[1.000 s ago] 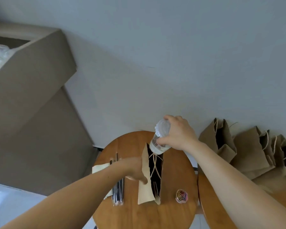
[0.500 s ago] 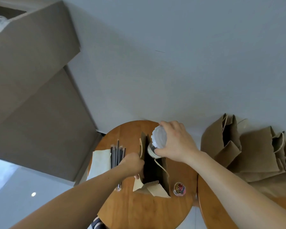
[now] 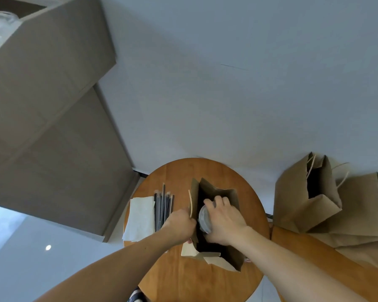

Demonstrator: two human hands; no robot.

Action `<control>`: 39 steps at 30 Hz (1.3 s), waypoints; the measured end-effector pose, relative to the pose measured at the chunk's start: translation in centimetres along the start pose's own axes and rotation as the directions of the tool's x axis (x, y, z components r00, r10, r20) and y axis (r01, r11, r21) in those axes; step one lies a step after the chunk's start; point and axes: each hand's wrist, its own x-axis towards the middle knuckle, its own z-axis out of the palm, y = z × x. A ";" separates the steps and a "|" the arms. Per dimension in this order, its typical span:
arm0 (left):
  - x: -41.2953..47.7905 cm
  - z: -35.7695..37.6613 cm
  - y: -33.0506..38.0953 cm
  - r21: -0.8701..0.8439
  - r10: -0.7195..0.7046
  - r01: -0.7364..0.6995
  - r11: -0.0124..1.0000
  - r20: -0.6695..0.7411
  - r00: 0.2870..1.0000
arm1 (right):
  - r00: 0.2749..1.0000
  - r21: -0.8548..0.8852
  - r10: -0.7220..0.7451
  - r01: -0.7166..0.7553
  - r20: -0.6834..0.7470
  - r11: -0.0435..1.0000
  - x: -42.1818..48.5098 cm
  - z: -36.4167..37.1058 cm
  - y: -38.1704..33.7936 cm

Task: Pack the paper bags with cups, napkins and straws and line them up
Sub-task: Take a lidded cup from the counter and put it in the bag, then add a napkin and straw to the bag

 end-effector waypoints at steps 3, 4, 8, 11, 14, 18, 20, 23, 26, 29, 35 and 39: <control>-0.5 -0.6 -0.6 0.002 0.013 -0.013 1.000 -0.008 1.000 | 0.987 0.054 0.140 -0.145 0.082 0.988 2.7 3.4 -1.0; -0.6 -0.7 -0.7 0.017 0.011 -0.011 1.000 -0.004 1.000 | 0.980 0.056 0.169 -0.176 0.104 0.983 3.4 4.4 -1.3; -1.2 -1.0 -1.2 0.131 0.003 0.002 0.991 -0.035 0.999 | 0.956 0.082 0.251 -0.265 0.152 0.961 5.4 7.8 -2.4; -1.5 -1.0 -1.3 0.212 0.010 0.003 0.977 -0.059 0.998 | 0.939 0.115 0.292 -0.316 0.183 0.942 5.9 9.8 -2.6; -1.4 -0.7 -1.0 0.248 0.024 -0.007 0.969 -0.069 0.997 | 0.945 0.107 0.299 -0.313 0.132 0.944 5.8 11.4 -3.0; -1.4 -0.4 -0.4 0.261 0.054 -0.036 0.965 -0.062 0.997 | 0.941 0.138 0.312 -0.329 0.131 0.934 5.4 11.4 -3.2; -1.4 -0.4 -0.3 0.271 0.081 -0.064 0.960 -0.054 0.995 | 0.920 0.175 0.324 -0.364 0.220 0.915 5.1 10.3 -2.8; -1.6 -0.8 -0.2 0.276 0.114 -0.101 0.956 -0.032 0.993 | 0.898 0.185 0.300 -0.370 0.321 0.910 4.4 6.7 -2.2; -1.7 -1.6 0.2 0.264 0.142 -0.146 0.953 0.037 0.989 | 0.926 0.183 0.221 -0.285 0.305 0.941 3.1 1.9 -1.8; -1.8 -2.5 0.6 0.268 0.187 -0.226 0.936 0.164 0.969 | 0.948 0.203 0.186 -0.242 0.259 0.949 1.1 -3.1 -1.2; -0.9 -6.4 0.5 0.348 0.220 -0.344 0.872 0.348 0.911 | 0.967 0.291 0.256 -0.247 0.009 0.924 -2.2 -12.3 -0.5; -0.4 -10.5 -1.8 0.385 0.240 -0.282 0.879 0.155 0.958 | 0.942 0.498 0.245 -0.101 -0.231 0.861 -0.5 -13.8 -4.3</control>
